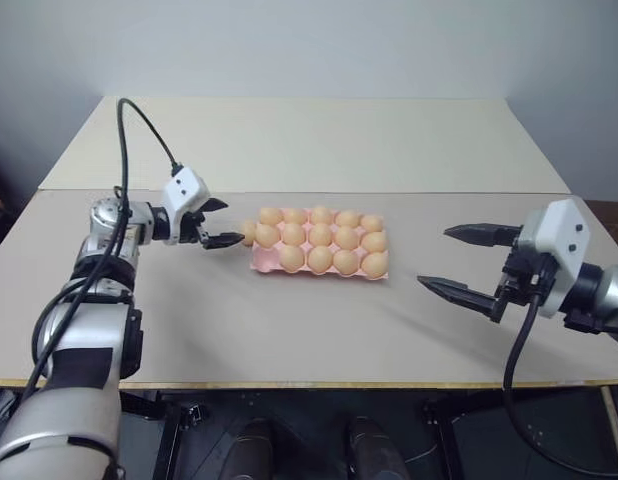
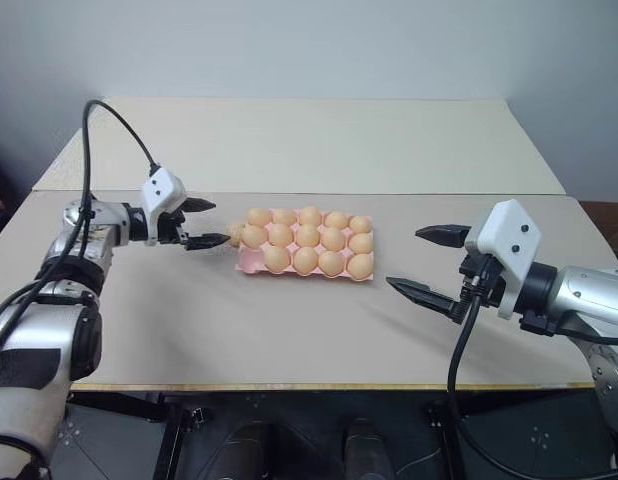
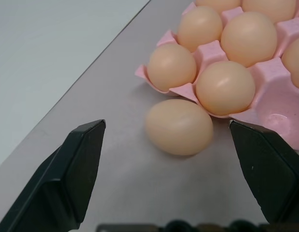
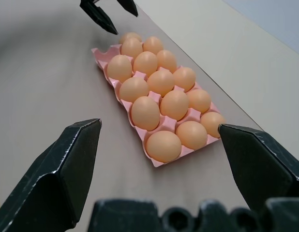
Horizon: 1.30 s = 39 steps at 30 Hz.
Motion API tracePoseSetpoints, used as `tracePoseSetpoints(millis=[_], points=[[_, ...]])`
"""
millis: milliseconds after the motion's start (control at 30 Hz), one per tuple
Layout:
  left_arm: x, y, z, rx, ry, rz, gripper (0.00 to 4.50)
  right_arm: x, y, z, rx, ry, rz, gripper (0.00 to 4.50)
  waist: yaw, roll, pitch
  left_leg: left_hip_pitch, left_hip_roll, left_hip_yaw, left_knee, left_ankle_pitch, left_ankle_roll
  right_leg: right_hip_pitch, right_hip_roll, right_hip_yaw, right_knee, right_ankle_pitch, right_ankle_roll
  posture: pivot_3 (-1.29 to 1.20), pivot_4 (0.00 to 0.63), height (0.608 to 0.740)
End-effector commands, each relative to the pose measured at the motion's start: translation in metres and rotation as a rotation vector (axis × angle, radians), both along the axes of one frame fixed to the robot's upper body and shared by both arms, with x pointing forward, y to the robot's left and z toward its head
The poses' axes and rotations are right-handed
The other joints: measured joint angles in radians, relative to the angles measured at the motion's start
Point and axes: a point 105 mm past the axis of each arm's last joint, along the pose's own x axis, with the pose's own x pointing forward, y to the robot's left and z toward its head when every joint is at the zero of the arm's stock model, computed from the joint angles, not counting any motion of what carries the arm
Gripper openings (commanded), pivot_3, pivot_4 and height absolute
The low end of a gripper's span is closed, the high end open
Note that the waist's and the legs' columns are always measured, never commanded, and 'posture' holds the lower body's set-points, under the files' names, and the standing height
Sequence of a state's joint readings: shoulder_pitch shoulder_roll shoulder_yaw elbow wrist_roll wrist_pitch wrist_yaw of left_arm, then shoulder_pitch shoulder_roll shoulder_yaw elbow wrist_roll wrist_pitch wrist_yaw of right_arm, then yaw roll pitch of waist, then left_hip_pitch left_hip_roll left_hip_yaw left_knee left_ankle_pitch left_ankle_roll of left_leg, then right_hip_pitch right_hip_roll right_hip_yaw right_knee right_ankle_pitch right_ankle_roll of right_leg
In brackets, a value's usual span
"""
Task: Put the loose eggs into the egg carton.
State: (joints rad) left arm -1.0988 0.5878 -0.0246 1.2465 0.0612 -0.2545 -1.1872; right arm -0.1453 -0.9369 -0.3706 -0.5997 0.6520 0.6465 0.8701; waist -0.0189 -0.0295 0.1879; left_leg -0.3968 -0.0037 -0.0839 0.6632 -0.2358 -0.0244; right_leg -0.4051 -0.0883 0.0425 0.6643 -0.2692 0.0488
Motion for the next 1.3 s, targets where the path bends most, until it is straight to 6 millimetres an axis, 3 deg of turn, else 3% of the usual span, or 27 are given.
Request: tracePoseSetpoints(millis=[33,733,833,1033,1300], points=[[0.002,-0.001,-0.002,0.049,-0.025,0.007,4.44,-0.004,0.004,0.01,-0.009,-0.037,0.02,4.5,0.0,0.0,0.0,0.0,0.0,0.0,0.0,0.0,0.0,0.0,0.0,0.0,0.0,0.0,0.0,0.0,0.15,0.74],[0.014,-0.018,-0.015,0.109,-0.045,0.06,4.44,-0.009,0.006,0.012,0.001,-0.05,0.0,4.5,0.0,0.0,0.0,0.0,0.0,0.0,0.0,0.0,0.0,0.0,0.0,0.0,0.0,0.0,0.0,0.0,0.15,0.74],[0.016,-0.016,-0.017,0.117,-0.045,0.082,3.99,-0.009,0.008,0.012,0.002,-0.051,0.0,4.5,0.0,0.0,0.0,0.0,0.0,0.0,0.0,0.0,0.0,0.0,0.0,0.0,0.0,0.0,0.0,0.0,0.15,0.74],[0.018,-0.014,-0.018,0.118,-0.056,0.109,2.33,-0.009,0.01,0.013,0.002,-0.055,0.005,4.5,0.0,0.0,0.0,0.0,0.0,0.0,0.0,0.0,0.0,0.0,0.0,0.0,0.0,0.0,0.0,0.0,0.15,0.74],[0.015,0.0,-0.012,0.149,-0.077,0.113,2.07,-0.007,0.009,0.014,-0.003,-0.057,0.001,4.5,0.0,0.0,0.0,0.0,0.0,0.0,0.0,0.0,0.0,0.0,0.0,0.0,0.0,0.0,0.0,0.0,0.15,0.74]])
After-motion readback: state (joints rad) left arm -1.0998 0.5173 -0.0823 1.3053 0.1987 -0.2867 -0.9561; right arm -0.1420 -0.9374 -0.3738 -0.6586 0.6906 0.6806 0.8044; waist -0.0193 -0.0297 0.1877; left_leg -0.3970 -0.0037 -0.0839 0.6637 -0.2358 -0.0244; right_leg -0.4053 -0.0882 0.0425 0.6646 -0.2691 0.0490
